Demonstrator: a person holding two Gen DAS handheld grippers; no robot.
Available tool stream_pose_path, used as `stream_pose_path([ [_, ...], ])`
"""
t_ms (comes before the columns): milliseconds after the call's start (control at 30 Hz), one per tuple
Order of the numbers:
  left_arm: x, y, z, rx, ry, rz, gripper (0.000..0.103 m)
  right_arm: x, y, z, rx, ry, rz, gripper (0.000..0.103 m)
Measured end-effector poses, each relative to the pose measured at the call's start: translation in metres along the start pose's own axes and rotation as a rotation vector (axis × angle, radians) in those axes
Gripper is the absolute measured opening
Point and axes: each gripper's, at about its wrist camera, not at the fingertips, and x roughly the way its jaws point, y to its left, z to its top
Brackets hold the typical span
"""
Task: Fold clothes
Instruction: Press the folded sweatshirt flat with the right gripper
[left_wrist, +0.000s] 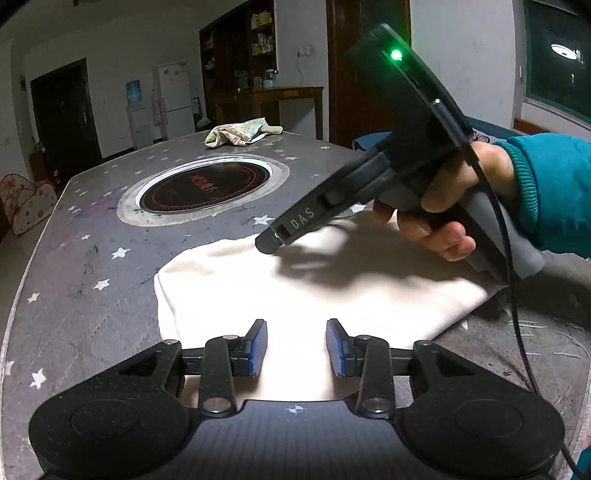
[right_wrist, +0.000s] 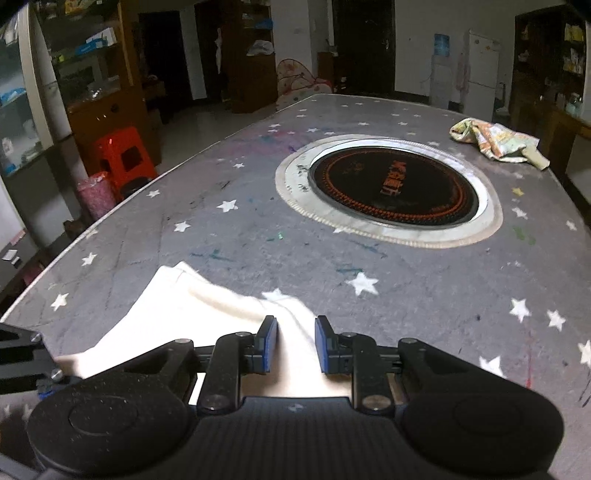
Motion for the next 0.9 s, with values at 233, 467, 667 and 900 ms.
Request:
stream_pose_path([
  [233, -0.003, 0.002, -0.002, -0.029, -0.012, 0.003, 0.045, -0.014, 0.016, 0.006, -0.039, -0.036, 0.059, 0.021],
  [467, -0.005, 0.003, -0.004, -0.047, -0.019, 0.001, 0.048, 0.015, 0.029, 0.011, -0.075, 0.003, 0.049, 0.021],
  [667, -0.006, 0.005, -0.004, -0.049, -0.018, 0.000, 0.053, -0.005, 0.016, 0.020, -0.050, -0.018, 0.053, 0.022],
  [900, -0.009, 0.007, -0.003, -0.062, -0.025, 0.009, 0.057, -0.072, -0.029, 0.003, -0.048, -0.044, -0.038, 0.022],
])
